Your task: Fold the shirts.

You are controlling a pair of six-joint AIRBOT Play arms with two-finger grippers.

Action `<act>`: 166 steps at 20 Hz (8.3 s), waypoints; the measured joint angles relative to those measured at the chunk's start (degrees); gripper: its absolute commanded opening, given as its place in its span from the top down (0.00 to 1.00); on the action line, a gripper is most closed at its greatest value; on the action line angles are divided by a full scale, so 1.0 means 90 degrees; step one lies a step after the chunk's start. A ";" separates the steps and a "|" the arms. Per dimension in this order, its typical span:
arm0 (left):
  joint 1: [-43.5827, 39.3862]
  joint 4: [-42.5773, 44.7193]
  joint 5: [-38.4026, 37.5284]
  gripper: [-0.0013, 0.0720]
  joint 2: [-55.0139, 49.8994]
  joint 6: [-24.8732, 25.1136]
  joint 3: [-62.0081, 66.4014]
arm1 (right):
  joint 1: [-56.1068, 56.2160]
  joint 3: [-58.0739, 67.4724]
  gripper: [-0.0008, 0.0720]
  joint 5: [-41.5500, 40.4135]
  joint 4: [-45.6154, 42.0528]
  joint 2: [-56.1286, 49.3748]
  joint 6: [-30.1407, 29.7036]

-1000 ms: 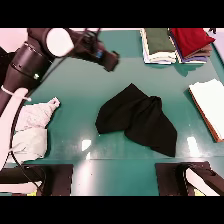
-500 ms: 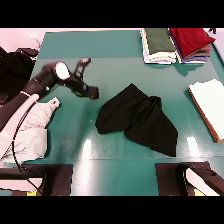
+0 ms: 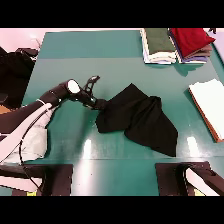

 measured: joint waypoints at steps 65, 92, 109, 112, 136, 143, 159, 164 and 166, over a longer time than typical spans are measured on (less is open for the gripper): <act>0.2101 0.1875 -0.0772 0.78 0.0699 -0.0153 0.3011 | 0.0253 -0.0095 0.85 0.0617 -0.1620 -0.3184 0.0495; 0.3194 0.0879 -0.0624 0.28 0.2127 0.0046 -0.2783 | 0.0508 -0.4010 0.47 0.0279 -0.0624 -0.0979 0.0117; 0.3189 0.0155 -0.0814 0.94 0.3213 0.0634 -0.2438 | -0.3145 -0.7286 0.33 0.1166 -0.1324 -0.0155 -0.0046; 0.3189 0.0153 -0.0806 0.95 0.3257 0.0646 -0.2426 | -0.3334 -0.7842 0.34 0.1044 -0.1124 -0.0391 -0.0194; 0.3196 0.0389 -0.0765 0.95 0.4799 0.0369 0.4772 | -0.0639 0.0046 0.97 -0.0155 -0.1129 0.1100 -0.0090; 0.3194 0.0867 -0.1139 0.95 0.4243 -0.0066 0.4806 | -0.1396 0.1401 0.97 0.1192 -0.1379 0.0083 0.0085; 0.2688 0.0627 -0.0736 0.94 -0.0430 0.0204 0.2511 | -0.0175 -0.0974 0.97 0.0561 -0.1766 -0.4056 0.0187; 0.2987 0.0653 -0.1311 0.95 -0.0639 0.0214 0.2803 | -0.0250 -0.0406 0.97 0.0729 -0.1688 -0.4381 0.0155; 0.3045 0.0709 -0.1804 0.95 -0.0663 0.0287 0.2783 | -0.0270 -0.0578 0.97 0.0811 -0.1690 -0.4257 0.0109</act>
